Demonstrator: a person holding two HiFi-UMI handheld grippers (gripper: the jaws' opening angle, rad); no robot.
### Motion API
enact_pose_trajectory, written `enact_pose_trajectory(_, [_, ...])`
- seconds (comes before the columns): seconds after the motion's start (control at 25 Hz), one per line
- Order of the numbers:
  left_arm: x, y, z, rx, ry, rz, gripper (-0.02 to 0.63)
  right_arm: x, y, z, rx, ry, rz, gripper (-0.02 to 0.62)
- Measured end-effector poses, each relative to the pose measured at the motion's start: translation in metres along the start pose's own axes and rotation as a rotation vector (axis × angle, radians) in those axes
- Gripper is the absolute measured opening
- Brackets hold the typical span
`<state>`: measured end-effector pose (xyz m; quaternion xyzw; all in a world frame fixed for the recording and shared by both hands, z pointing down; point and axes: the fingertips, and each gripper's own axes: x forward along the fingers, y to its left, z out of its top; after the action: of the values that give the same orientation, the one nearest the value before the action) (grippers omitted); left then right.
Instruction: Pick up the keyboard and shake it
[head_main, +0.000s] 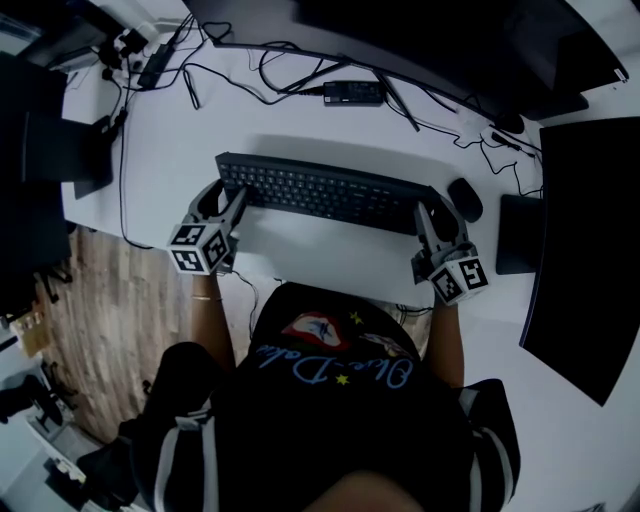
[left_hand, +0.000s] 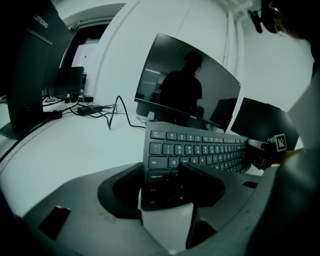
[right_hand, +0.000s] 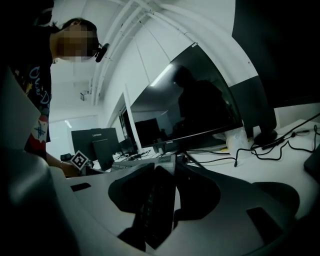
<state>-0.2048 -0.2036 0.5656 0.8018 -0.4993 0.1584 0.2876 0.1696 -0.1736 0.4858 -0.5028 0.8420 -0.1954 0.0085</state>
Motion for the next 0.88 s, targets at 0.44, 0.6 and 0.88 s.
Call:
enact_pose_trajectory(0.44, [0.013,0.007,0.0,0.03,0.039,0.015,0.225,0.017,-0.023,-0.025,0.047,0.088,-0.046,0.118])
enact_pose_trajectory(0.6, [0.018,0.008,0.001,0.033,0.049,0.021,0.225,0.021,-0.031,-0.034,0.022,0.145,-0.078,0.124])
enact_pose_trajectory(0.88, [0.022,0.007,0.0,0.019,0.065,0.036,0.225,0.029,-0.04,-0.042,0.025,0.207,-0.1,0.13])
